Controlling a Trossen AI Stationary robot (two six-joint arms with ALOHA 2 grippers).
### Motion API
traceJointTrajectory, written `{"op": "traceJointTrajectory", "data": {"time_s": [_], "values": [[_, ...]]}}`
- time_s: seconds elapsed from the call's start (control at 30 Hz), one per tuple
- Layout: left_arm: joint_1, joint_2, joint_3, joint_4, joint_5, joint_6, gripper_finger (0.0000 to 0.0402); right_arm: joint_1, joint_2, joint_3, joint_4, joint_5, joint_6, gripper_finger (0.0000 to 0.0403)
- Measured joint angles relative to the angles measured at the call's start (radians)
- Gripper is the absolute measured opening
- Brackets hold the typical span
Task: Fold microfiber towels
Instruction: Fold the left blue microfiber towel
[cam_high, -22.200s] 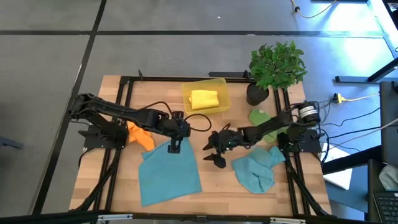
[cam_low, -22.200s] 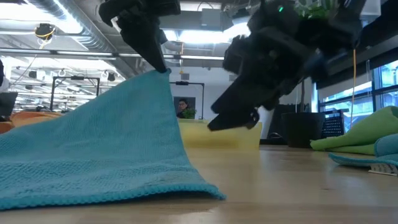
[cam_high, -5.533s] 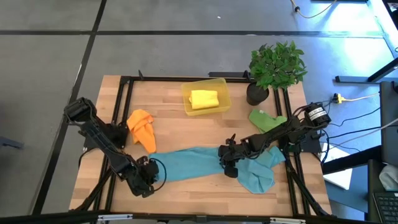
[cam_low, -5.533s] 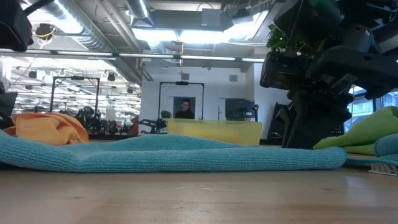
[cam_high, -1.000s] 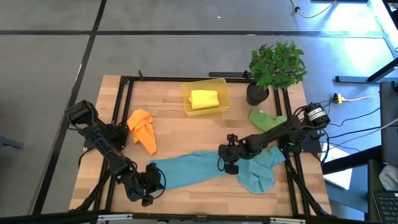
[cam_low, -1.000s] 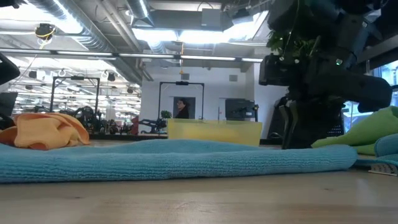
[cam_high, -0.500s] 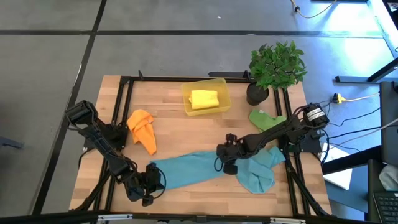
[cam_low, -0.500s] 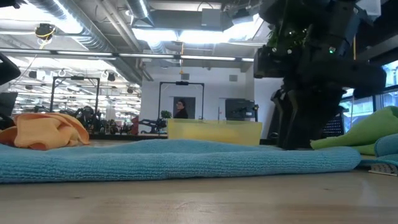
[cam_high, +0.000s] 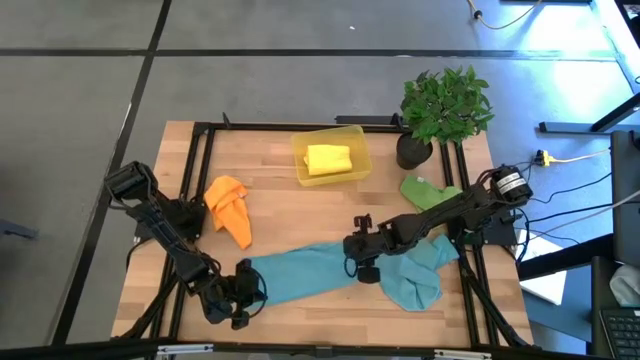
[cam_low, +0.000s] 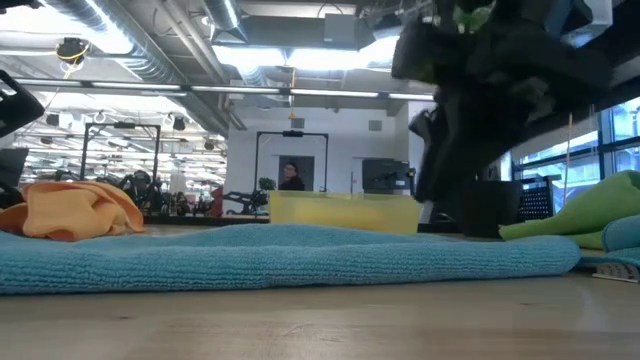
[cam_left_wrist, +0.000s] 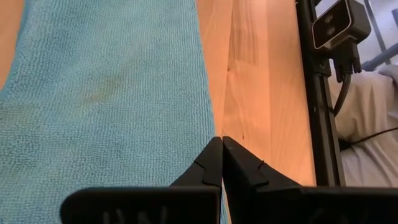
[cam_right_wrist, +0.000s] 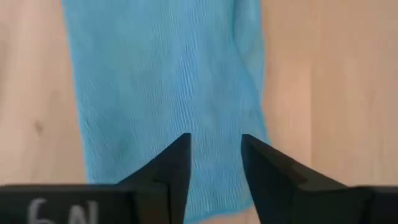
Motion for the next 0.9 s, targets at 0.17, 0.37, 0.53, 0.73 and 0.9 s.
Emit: {"op": "traceJointTrajectory", "data": {"time_s": [0.17,0.37,0.53,0.73,0.9], "values": [[0.000,0.000,0.000,0.003,-0.002,0.025,0.0000,0.001,-0.089,-0.104,0.172,-0.003,-0.021,0.0095],[0.003,0.000,0.000,0.004,-0.006,0.056,0.0000,-0.005,-0.212,-0.306,0.433,-0.019,0.024,0.0049],[0.034,0.029,-0.001,0.036,-0.023,0.121,0.0000,-0.006,-0.230,-0.468,0.636,-0.019,0.071,0.0010],[0.084,0.108,0.000,0.129,0.074,0.130,0.0000,-0.005,-0.230,-0.547,0.709,-0.019,0.145,0.0010],[0.096,0.125,0.000,0.139,0.101,0.124,0.0000,-0.005,-0.231,-0.549,0.724,-0.013,0.157,0.0005]]}}
